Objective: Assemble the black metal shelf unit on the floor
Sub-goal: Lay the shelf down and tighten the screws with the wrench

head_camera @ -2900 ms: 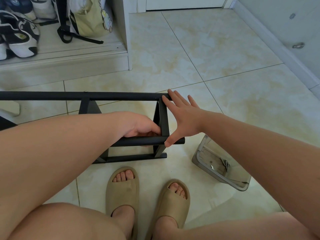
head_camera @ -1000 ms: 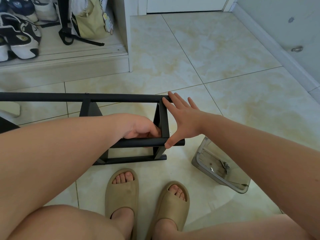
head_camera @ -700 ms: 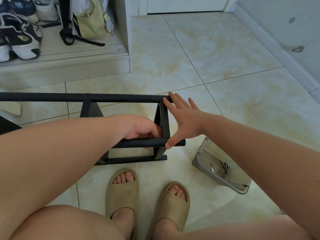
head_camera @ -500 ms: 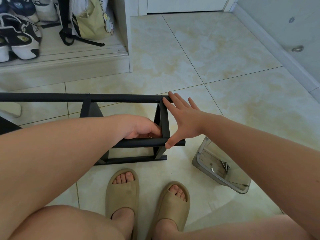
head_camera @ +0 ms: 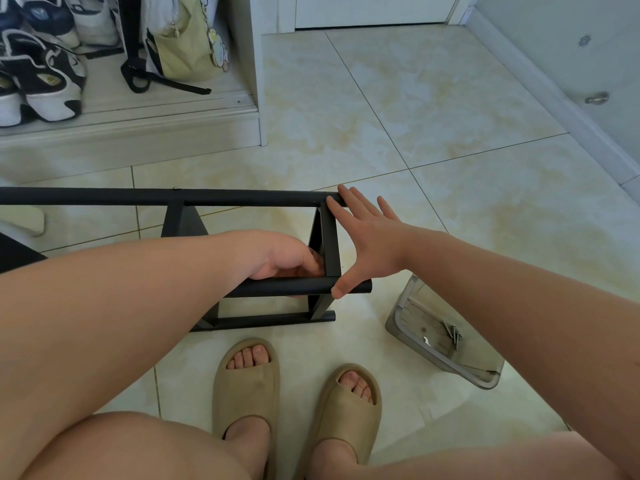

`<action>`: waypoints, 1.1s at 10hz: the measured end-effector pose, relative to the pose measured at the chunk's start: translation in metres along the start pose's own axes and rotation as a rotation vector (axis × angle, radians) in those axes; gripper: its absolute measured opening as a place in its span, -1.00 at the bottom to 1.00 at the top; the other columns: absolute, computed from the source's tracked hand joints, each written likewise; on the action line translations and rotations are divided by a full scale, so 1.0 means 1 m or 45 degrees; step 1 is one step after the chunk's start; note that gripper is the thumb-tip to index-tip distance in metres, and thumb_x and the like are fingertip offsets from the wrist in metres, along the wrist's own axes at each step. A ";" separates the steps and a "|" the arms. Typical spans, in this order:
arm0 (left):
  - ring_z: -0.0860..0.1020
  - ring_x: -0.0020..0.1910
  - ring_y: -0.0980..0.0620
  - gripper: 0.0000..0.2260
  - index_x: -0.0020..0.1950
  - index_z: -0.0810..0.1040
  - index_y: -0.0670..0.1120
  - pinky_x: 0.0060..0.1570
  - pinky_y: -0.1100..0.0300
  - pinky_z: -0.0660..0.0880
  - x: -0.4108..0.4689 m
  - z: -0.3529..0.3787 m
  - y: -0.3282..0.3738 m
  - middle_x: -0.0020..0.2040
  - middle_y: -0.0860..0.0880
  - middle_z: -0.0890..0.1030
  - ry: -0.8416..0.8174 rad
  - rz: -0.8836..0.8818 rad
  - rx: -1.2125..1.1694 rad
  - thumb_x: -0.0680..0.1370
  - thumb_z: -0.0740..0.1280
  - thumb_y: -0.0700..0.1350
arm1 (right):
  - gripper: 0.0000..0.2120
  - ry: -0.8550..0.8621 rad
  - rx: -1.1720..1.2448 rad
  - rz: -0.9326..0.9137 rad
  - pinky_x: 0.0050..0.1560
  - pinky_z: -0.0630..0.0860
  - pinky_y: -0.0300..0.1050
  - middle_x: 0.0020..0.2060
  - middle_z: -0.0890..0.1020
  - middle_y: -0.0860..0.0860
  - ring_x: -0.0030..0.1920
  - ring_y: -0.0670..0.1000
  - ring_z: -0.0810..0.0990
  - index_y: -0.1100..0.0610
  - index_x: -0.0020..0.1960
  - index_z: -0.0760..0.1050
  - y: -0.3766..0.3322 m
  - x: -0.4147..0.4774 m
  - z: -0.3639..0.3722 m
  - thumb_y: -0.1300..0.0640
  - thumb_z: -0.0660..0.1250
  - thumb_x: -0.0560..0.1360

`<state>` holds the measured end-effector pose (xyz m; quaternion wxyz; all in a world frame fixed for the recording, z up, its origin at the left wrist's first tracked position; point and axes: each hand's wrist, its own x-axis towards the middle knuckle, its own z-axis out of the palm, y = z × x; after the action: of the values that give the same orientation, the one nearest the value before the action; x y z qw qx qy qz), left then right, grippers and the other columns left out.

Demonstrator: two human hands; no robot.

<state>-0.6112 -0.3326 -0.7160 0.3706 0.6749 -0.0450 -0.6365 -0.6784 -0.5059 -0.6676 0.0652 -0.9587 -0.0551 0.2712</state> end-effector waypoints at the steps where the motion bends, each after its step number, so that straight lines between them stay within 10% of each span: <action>1: 0.61 -0.15 -0.03 -0.86 -0.02 0.65 -0.10 -0.04 0.11 0.54 0.002 0.001 -0.001 -0.17 -0.05 0.70 0.011 0.022 0.005 0.59 0.29 -0.21 | 0.47 0.001 0.004 -0.002 0.54 -0.41 0.17 0.58 -0.42 0.00 0.56 -0.02 -0.46 0.01 0.61 -0.41 0.000 0.000 0.000 -0.55 0.46 0.13; 6: 0.61 -0.25 0.03 -0.83 -0.05 0.65 -0.07 -0.14 0.18 0.52 -0.001 0.000 0.001 -0.23 -0.02 0.69 0.032 0.012 0.042 0.59 0.28 -0.26 | 0.47 -0.002 0.000 -0.004 0.53 -0.41 0.17 0.57 -0.43 0.00 0.56 -0.01 -0.47 0.02 0.61 -0.41 0.000 0.000 0.000 -0.56 0.45 0.13; 8: 0.63 -0.02 -0.05 -0.86 0.09 0.67 -0.10 0.14 0.03 0.54 0.002 0.001 0.001 0.00 -0.08 0.72 0.081 0.039 0.067 0.58 0.35 -0.14 | 0.47 0.001 -0.003 -0.003 0.53 -0.42 0.16 0.58 -0.43 0.00 0.56 -0.01 -0.47 0.01 0.61 -0.41 0.001 0.001 0.001 -0.57 0.45 0.13; 10: 0.60 -0.27 0.01 -0.85 0.05 0.68 -0.12 -0.18 0.17 0.55 0.001 0.001 0.004 -0.24 -0.03 0.69 0.070 -0.076 0.131 0.56 0.36 -0.12 | 0.47 0.000 0.001 -0.003 0.53 -0.41 0.17 0.57 -0.43 0.01 0.56 -0.01 -0.47 0.02 0.61 -0.41 0.000 0.001 0.000 -0.56 0.46 0.13; 11: 0.62 -0.07 -0.06 -0.79 0.16 0.66 -0.16 0.10 0.04 0.55 0.002 0.001 0.003 -0.04 -0.10 0.70 0.077 -0.016 0.115 0.56 0.34 -0.18 | 0.47 0.003 -0.002 0.000 0.54 -0.40 0.17 0.58 -0.43 0.01 0.56 -0.01 -0.46 0.02 0.61 -0.41 0.000 0.000 0.000 -0.56 0.46 0.13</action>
<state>-0.6107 -0.3365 -0.7159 0.3369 0.7103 -0.0582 -0.6154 -0.6782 -0.5056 -0.6681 0.0645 -0.9591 -0.0551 0.2700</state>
